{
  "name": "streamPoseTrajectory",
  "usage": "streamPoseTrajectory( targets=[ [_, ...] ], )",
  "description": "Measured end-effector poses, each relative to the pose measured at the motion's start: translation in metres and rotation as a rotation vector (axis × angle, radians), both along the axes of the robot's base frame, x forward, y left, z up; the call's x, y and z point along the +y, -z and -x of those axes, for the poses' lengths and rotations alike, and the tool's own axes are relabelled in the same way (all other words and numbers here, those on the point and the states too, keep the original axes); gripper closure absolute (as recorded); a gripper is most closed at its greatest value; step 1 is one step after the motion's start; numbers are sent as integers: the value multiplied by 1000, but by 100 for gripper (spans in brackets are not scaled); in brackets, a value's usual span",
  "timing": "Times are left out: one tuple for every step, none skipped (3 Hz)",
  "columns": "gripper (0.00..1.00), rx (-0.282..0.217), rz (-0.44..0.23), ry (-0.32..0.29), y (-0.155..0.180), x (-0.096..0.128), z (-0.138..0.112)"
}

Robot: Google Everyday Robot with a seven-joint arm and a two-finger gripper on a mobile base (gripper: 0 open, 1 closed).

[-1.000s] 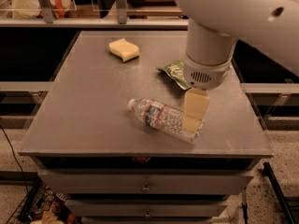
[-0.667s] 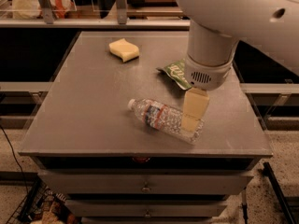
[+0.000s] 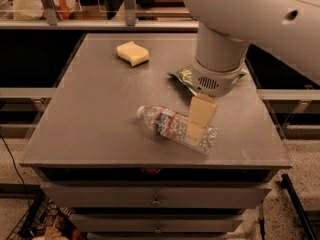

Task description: Place water bottle upright

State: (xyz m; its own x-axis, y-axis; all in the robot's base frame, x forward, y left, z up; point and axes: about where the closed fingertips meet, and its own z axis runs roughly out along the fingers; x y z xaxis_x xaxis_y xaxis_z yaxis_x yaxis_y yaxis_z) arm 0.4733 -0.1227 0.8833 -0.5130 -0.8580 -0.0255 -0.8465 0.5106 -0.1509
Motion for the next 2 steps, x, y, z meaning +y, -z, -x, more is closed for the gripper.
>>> streamPoseTrajectory(
  targets=[
    [0,5,-31,37,4,14,0],
    [0,6,-62,60,4,30,2]
  ],
)
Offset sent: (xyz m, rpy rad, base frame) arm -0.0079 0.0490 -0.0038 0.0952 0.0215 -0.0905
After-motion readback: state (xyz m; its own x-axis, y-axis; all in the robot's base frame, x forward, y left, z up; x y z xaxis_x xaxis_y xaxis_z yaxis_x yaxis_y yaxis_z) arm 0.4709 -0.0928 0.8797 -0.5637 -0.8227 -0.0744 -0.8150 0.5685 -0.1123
